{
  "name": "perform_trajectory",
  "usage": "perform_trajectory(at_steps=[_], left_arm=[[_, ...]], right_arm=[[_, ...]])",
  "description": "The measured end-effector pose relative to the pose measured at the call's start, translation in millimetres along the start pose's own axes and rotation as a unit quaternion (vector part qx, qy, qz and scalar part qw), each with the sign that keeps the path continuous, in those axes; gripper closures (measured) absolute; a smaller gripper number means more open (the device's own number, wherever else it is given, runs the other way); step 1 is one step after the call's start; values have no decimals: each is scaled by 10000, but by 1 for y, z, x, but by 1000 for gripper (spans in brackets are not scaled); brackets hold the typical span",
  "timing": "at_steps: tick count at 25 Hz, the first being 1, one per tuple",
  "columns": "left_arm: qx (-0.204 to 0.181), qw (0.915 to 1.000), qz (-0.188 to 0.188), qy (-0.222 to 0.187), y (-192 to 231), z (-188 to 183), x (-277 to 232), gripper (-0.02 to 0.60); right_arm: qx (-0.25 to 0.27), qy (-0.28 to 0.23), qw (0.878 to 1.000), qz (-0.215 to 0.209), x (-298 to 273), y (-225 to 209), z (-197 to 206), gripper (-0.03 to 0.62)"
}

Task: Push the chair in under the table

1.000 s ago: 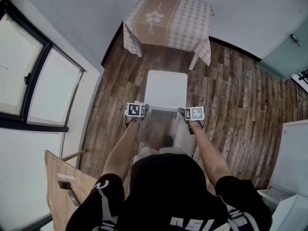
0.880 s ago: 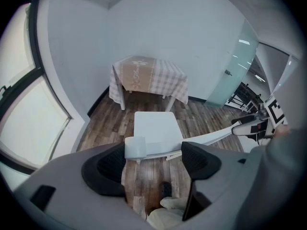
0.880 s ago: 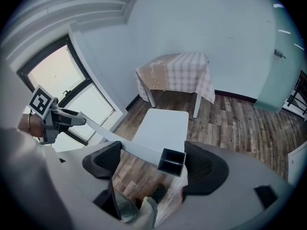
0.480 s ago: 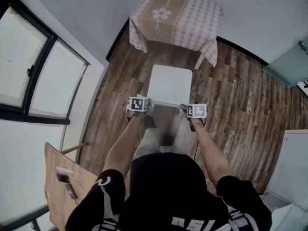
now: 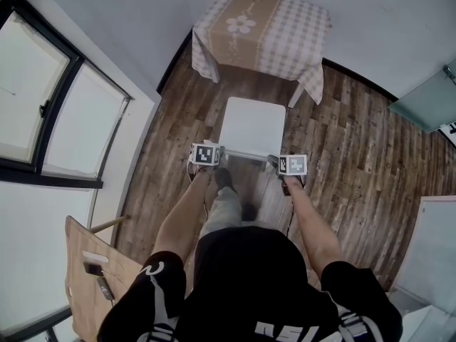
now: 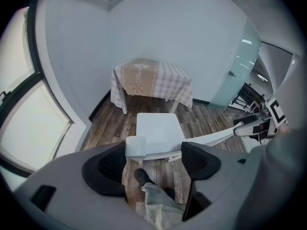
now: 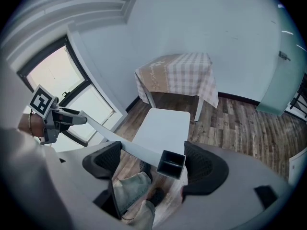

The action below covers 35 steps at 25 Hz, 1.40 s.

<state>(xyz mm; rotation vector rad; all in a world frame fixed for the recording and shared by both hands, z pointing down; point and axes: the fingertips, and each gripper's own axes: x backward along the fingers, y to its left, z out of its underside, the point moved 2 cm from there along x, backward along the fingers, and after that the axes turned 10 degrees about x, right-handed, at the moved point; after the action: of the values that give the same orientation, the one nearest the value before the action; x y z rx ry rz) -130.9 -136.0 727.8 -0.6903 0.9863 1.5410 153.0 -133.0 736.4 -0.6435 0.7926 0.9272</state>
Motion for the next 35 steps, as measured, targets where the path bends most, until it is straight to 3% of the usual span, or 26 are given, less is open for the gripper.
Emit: perform_trajectory(at_steps=[21,35], left_arm=[[-241,9997,106,-20,15,-83,-41,206],[-340,9994,91,23,23,-141,-73,206]], right_arm=[[265,135,9994,183,-40,-22,-72,169],[16,58,9988,484,-67,-47,-120,169]])
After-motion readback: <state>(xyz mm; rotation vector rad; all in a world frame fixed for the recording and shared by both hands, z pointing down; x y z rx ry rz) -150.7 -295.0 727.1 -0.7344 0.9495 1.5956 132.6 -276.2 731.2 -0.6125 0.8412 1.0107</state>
